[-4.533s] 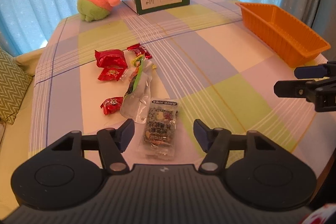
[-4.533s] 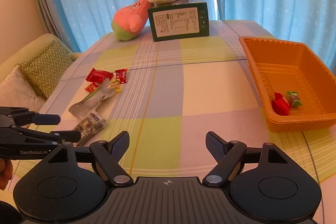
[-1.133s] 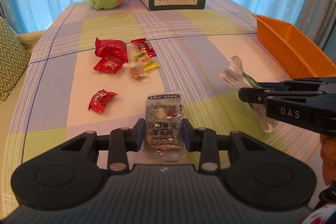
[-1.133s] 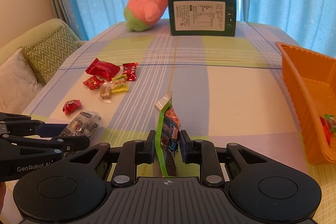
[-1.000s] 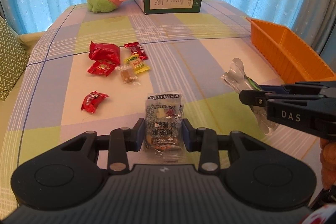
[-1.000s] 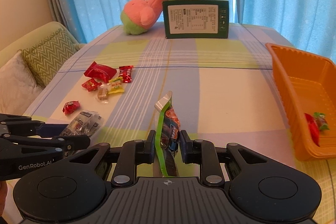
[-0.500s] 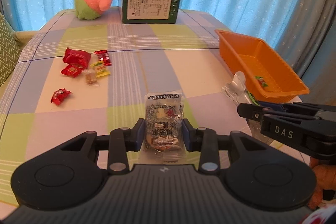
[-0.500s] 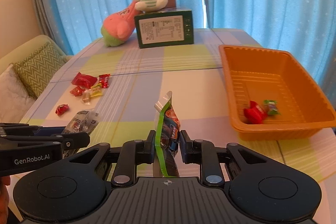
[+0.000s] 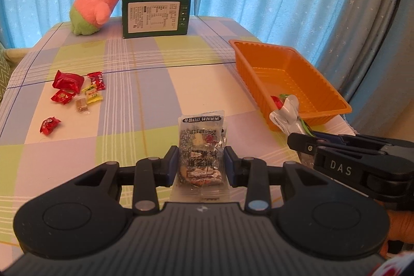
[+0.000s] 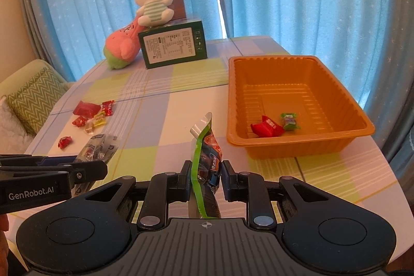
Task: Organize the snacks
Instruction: 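Carry both held snacks over the orange tray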
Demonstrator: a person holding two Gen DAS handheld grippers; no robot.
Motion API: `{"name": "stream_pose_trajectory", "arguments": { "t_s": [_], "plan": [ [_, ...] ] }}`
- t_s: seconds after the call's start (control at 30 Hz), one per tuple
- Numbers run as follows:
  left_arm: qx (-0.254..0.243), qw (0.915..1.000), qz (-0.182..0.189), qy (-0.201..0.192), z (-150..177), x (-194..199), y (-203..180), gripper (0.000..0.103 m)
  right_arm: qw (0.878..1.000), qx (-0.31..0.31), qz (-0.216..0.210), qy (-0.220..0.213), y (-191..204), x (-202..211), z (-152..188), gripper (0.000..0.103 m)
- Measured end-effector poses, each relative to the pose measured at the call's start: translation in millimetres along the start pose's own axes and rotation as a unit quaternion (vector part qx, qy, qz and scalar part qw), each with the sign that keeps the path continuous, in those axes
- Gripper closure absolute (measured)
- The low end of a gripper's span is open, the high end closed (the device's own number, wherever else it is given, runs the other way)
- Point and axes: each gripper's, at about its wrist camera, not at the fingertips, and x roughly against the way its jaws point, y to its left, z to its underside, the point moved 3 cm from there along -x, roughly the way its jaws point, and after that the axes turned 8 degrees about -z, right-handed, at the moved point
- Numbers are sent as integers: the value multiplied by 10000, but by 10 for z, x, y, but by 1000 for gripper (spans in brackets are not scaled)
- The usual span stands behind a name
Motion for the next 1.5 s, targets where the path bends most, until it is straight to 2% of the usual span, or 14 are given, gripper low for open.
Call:
{"name": "stream_pose_trajectory", "arguments": {
  "t_s": [0.47,0.83,1.13,1.5],
  "plan": [
    [-172,9998,75,-105,-111,89,-247,70,9997,-104,112,-180,-175,207,-75,80],
    [-429,9986,225,-229,-301,20,-591,70,9981,-279,312,-457,-519,390,-277,80],
    [-630,9967,387,-324,-537,-243,-948,70,9955,-398,525,-679,-948,431,-558,80],
    [-780,9951,545,-285,-811,-773,-1271,70,9936,-630,548,-767,-1379,51,-754,80]
  ]
}}
